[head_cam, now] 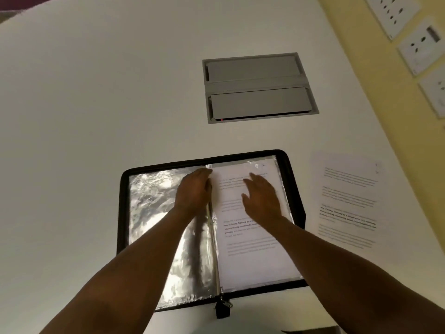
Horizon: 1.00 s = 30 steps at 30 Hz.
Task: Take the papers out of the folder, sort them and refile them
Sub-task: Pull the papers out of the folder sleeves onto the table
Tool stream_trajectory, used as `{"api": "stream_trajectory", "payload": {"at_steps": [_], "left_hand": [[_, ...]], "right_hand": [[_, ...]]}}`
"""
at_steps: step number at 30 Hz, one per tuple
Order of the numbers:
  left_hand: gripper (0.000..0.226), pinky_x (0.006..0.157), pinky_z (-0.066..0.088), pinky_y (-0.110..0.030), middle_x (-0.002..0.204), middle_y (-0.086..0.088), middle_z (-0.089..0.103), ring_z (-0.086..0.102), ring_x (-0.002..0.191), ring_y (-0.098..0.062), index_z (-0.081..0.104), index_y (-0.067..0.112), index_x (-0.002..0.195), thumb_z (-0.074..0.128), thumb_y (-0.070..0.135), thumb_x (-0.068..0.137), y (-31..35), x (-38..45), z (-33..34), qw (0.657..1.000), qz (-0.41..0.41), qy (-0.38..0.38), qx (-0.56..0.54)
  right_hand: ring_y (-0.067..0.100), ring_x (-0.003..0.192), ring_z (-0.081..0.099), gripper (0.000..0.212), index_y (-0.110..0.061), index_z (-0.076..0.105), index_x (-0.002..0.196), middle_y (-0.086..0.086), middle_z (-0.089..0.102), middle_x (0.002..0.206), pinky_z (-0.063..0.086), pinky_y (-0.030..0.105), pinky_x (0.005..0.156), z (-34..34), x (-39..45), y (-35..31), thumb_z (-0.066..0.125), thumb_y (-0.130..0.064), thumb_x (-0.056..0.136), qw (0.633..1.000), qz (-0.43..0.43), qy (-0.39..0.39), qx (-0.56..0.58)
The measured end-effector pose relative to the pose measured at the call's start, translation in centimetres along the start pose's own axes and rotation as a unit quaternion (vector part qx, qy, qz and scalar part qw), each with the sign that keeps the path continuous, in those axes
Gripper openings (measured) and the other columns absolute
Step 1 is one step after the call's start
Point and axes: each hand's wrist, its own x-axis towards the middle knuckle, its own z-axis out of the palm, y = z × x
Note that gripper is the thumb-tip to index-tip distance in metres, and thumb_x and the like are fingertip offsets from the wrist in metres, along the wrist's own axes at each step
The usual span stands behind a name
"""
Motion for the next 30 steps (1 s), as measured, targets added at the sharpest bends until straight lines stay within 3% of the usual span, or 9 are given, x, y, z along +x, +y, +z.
{"api": "stream_trajectory", "payload": {"at_steps": [4, 7, 9, 13, 17, 22, 25, 30], "left_hand": [[0.05, 0.113, 0.031, -0.04, 0.147, -0.012, 0.046, 0.042, 0.136, -0.027, 0.043, 0.008, 0.143, 0.051, 0.016, 0.094, 1.7, 2.3, 2.0, 0.998, 0.035, -0.055, 0.011], [0.062, 0.117, 0.019, -0.042, 0.157, -0.006, 0.029, 0.023, 0.145, -0.024, 0.027, 0.017, 0.151, 0.052, 0.031, 0.096, 1.9, 3.9, 3.1, 0.994, 0.016, -0.098, 0.053], [0.066, 0.116, 0.021, -0.044, 0.154, -0.006, 0.034, 0.029, 0.142, -0.027, 0.027, 0.018, 0.151, 0.056, 0.034, 0.094, 2.0, 4.6, 3.5, 0.992, 0.006, -0.098, 0.08], [0.057, 0.109, 0.03, -0.044, 0.136, -0.01, 0.051, 0.045, 0.127, -0.031, 0.041, 0.014, 0.143, 0.06, 0.025, 0.09, 1.9, 5.2, 4.1, 0.989, 0.034, -0.062, 0.127], [0.04, 0.098, 0.04, -0.041, 0.12, -0.011, 0.056, 0.051, 0.112, -0.029, 0.059, 0.01, 0.125, 0.062, 0.017, 0.086, 1.7, 5.4, 4.7, 0.992, 0.046, -0.041, 0.107], [0.04, 0.097, 0.041, -0.041, 0.12, -0.01, 0.059, 0.052, 0.112, -0.028, 0.058, 0.011, 0.125, 0.062, 0.015, 0.086, 2.1, 5.7, 4.8, 0.995, 0.042, -0.031, 0.084], [0.04, 0.096, 0.041, -0.041, 0.117, -0.009, 0.06, 0.052, 0.112, -0.029, 0.058, 0.011, 0.126, 0.061, 0.014, 0.086, 2.2, 5.9, 4.8, 0.995, 0.047, -0.033, 0.087], [0.011, 0.08, 0.046, -0.039, 0.097, -0.01, 0.061, 0.054, 0.091, -0.027, 0.067, 0.008, 0.091, 0.059, 0.013, 0.086, 2.1, 5.7, 4.9, 0.993, 0.072, -0.007, 0.09]], "right_hand": [[0.027, 0.149, 0.01, 0.072, -0.016, 0.018, 0.153, 0.009, 0.012, 0.161, 0.013, 0.041, 0.12, -1.5, 2.7, 3.1, 0.052, -0.043, 0.095, 0.997, 0.032, -0.048, -0.043], [0.028, 0.149, 0.003, 0.085, -0.018, 0.009, 0.154, 0.008, 0.005, 0.162, 0.01, 0.043, 0.12, -2.2, 4.7, 4.2, 0.054, -0.052, 0.091, 0.994, 0.018, -0.086, -0.058], [0.028, 0.149, 0.006, 0.091, -0.018, 0.009, 0.154, 0.009, 0.01, 0.161, 0.011, 0.043, 0.12, -2.6, 5.8, 4.5, 0.058, -0.056, 0.088, 0.993, -0.015, -0.09, -0.081], [0.027, 0.138, 0.03, 0.096, -0.017, 0.021, 0.151, 0.01, 0.036, 0.147, 0.02, 0.042, 0.118, -3.2, 7.5, 4.5, 0.067, -0.06, 0.078, 0.987, -0.053, -0.086, -0.124], [0.024, 0.127, 0.04, 0.079, -0.019, 0.041, 0.141, 0.006, 0.046, 0.135, 0.025, 0.038, 0.113, -3.5, 8.3, 4.4, 0.071, -0.056, 0.077, 0.981, -0.109, -0.066, -0.144], [0.025, 0.138, 0.032, 0.075, -0.019, 0.045, 0.14, 0.005, 0.041, 0.146, 0.022, 0.044, 0.117, -3.3, 8.2, 4.5, 0.075, -0.047, 0.077, 0.981, -0.122, -0.089, -0.119], [0.023, 0.13, 0.04, 0.053, -0.02, 0.06, 0.12, 0.003, 0.049, 0.137, 0.026, 0.04, 0.114, -3.6, 8.2, 4.2, 0.077, -0.043, 0.076, 0.983, -0.126, -0.073, -0.111], [0.027, 0.111, 0.053, 0.023, -0.013, 0.07, 0.084, 0.009, 0.059, 0.118, 0.044, 0.043, 0.095, -4.1, 8.2, 3.4, 0.082, -0.029, 0.073, 0.975, -0.186, -0.01, -0.118]]}}
